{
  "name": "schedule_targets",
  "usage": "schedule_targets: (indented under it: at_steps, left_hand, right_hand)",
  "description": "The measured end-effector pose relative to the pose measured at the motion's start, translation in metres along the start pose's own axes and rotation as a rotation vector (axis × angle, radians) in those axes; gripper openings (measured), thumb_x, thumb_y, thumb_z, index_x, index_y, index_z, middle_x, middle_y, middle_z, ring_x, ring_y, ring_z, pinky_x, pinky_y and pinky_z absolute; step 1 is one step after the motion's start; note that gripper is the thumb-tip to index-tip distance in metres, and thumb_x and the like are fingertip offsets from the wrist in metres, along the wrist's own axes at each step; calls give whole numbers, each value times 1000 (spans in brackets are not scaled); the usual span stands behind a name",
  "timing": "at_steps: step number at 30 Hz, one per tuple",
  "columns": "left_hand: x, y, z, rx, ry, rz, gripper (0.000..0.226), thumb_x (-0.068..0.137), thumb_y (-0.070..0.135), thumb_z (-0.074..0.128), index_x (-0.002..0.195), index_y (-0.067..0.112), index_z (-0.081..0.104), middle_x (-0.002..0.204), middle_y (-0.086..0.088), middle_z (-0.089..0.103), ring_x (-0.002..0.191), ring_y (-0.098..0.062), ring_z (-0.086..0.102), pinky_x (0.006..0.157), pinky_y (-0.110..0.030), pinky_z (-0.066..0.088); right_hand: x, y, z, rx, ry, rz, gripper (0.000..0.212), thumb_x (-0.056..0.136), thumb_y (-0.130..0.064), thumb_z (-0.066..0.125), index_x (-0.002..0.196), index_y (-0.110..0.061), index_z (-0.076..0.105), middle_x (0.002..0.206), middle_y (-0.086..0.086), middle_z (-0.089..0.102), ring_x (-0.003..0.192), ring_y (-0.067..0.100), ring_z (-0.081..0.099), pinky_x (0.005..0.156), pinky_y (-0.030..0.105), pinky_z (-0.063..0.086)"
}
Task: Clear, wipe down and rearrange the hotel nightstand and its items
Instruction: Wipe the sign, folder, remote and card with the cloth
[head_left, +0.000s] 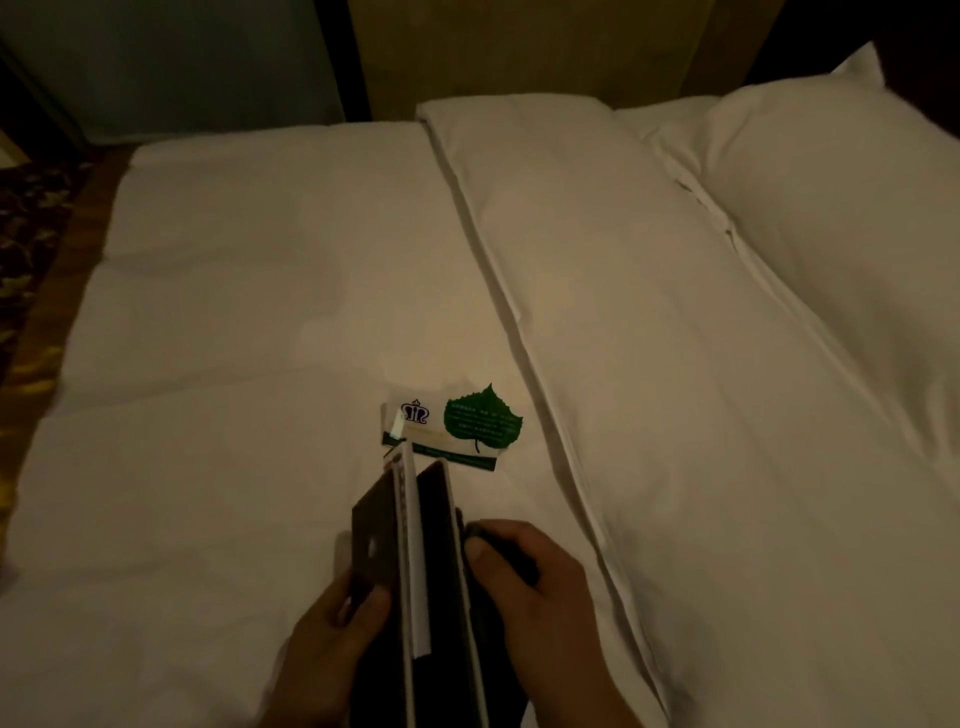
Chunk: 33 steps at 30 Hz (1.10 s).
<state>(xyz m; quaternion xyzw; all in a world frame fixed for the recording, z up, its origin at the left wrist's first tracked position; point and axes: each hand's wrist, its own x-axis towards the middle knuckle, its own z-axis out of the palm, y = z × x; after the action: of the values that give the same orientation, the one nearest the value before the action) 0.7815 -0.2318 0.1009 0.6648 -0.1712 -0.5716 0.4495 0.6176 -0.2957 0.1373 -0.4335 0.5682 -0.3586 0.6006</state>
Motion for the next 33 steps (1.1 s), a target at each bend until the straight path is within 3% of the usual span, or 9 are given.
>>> schedule_targets:
  at_steps: [3,6,9,16,21,25,29,32,33]
  left_hand:
    - [9,3,1,-32,30,-23,56,82,-7,67,134,11,56,100,-14,76,87,-31,71,78,-37,57]
    - [11,8,-2,-17,-45,-22,78,57,-1,91,123,25,59,97,-10,79,85,-28,76,66,-35,61]
    - [11,13,-4,0,-97,54,89,41,13,93,119,36,60,108,-5,77,96,-28,74,76,-43,59]
    - [6,15,0,152,-146,146,85,50,4,91,124,25,56,109,-3,76,97,-21,74,70,-24,59]
    - [5,17,8,310,62,157,71,57,-3,92,105,38,60,95,8,75,90,-7,69,82,-30,52]
    - [4,15,17,324,84,233,61,62,-7,88,99,34,62,81,35,71,76,14,67,58,-7,50]
    - [8,15,6,215,152,150,52,67,-15,81,99,23,67,75,14,77,68,-3,72,57,-14,52]
    - [18,14,-18,53,230,5,34,75,-15,72,97,11,68,80,-8,79,61,-20,74,51,-28,58]
    - [23,13,-28,24,259,-36,32,75,-11,73,100,8,69,85,-14,78,65,-28,74,60,-35,60]
  right_hand:
    - [13,-4,-8,-62,23,-44,18,88,-21,68,83,-38,73,83,-13,74,77,3,69,68,16,52]
    - [17,-1,-15,-209,6,-93,11,88,-31,66,89,-42,69,88,-19,71,81,-1,67,72,18,52]
    - [22,3,-22,-322,14,-119,9,87,-34,65,91,-42,68,88,-20,71,83,-1,66,78,24,53]
    - [18,3,-26,-120,-67,58,15,87,-23,68,84,-36,74,83,-8,75,78,7,71,71,21,54]
    - [5,-1,-23,-292,-2,-230,19,85,-20,70,90,-39,70,90,-17,70,86,0,66,72,10,48]
    - [-3,0,-3,-542,-54,-497,17,85,-30,64,102,-30,67,102,-18,59,95,0,60,79,15,48]
    - [-10,15,4,-735,-104,-626,17,85,-40,62,102,-37,65,105,-18,56,91,2,58,76,17,49]
    - [-6,31,-1,-727,-159,-486,22,82,-46,59,103,-39,63,104,-18,55,92,1,59,77,22,52]
    - [-1,37,-4,-739,-176,-441,25,82,-48,58,104,-38,64,103,-17,55,92,1,59,78,25,52]
